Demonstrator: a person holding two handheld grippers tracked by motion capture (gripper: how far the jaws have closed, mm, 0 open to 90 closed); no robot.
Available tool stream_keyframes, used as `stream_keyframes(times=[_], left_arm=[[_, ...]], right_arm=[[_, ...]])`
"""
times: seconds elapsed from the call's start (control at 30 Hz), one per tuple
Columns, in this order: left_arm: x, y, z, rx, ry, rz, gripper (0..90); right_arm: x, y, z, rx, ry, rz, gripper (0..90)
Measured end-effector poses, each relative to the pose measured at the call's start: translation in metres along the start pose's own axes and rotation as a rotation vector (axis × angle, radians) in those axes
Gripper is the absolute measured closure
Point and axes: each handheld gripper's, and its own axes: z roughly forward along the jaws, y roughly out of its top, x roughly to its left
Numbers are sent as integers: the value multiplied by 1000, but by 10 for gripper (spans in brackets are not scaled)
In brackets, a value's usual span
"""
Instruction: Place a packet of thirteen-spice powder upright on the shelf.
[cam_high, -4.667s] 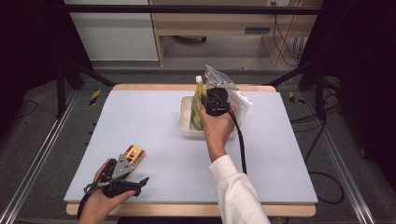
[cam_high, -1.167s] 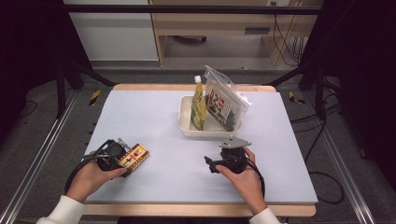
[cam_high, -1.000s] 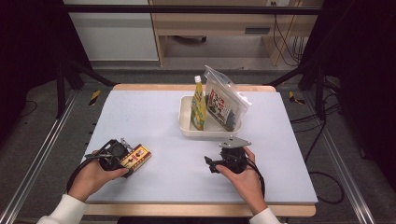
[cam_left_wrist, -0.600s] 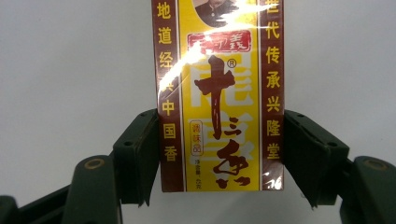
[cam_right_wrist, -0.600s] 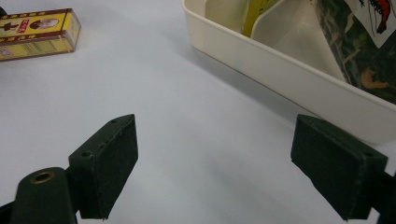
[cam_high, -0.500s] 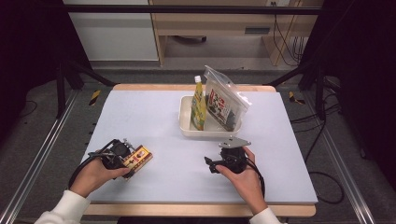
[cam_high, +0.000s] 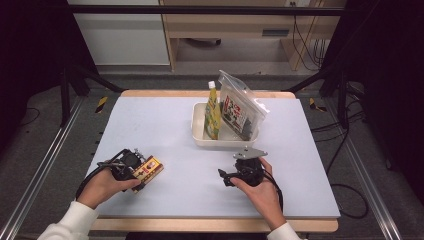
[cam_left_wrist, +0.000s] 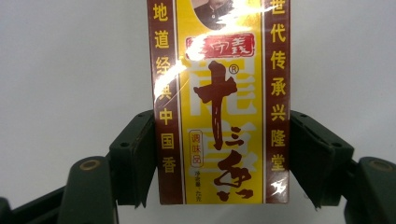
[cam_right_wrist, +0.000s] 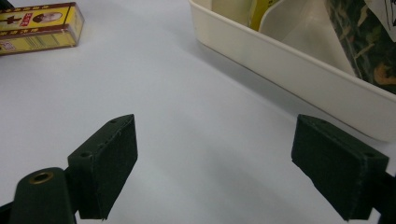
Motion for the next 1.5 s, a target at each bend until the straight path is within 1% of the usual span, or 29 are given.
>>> stream_keyframes(times=[0.17,0.27,0.33,0.37,0.4,0.43,0.5,0.53,0.6,0.63,0.67,0.73,0.77,0.87,0.9,0.97,1.07,1.2,1.23,1.3,1.37,1.43,1.5], left_arm=[[0,0,1,3,-6,-2,303],[0,0,0,-8,-6,-2,316],[0,-1,-2,-17,23,4,321],[0,-2,-4,-23,33,7,322],[0,-3,-6,-27,26,12,322],[-1,-3,-8,-36,23,26,322],[-4,-2,-13,-64,27,45,322],[-6,-1,-16,-82,30,62,321],[-12,3,-23,-128,31,87,321],[-16,5,-26,-151,31,105,321],[-20,8,-28,-185,31,115,321],[-28,14,-34,-239,27,149,321],[-32,18,-37,-262,22,162,321],[-44,29,-44,-314,34,216,321],[-48,32,-45,-334,41,231,321],[-55,39,-48,-366,59,268,321],[-64,48,-49,-420,77,305,320],[-76,54,-46,-480,100,357,320],[-78,55,-45,-498,99,360,320],[-81,55,-44,-525,97,367,320],[-85,56,-44,-538,105,379,320],[-86,55,-44,-562,105,377,320],[-87,55,-45,-573,108,377,319]], right_arm=[[0,0,1,4,3,-2,148],[0,0,0,0,2,1,148],[0,0,0,-2,2,7,148],[0,0,-1,-7,1,-1,148],[0,0,-1,-7,0,3,149],[0,1,-1,-8,0,6,151],[1,1,-2,-12,4,9,152],[2,2,-2,-16,8,7,152],[4,5,-3,-24,19,13,150],[5,7,-4,-28,32,26,146],[7,10,-5,-35,46,34,144],[10,17,-6,-41,61,28,142],[11,21,-7,-37,69,26,139],[13,34,-10,-49,117,36,123],[13,39,-11,-55,125,38,124],[13,49,-15,-61,136,35,156],[13,64,-22,-72,153,33,223],[16,81,-31,-92,186,38,272],[17,85,-33,-94,194,36,286],[19,91,-35,-91,213,51,293],[20,95,-35,-88,229,55,312],[20,98,-34,-71,239,67,331],[20,101,-32,-64,252,71,338]])
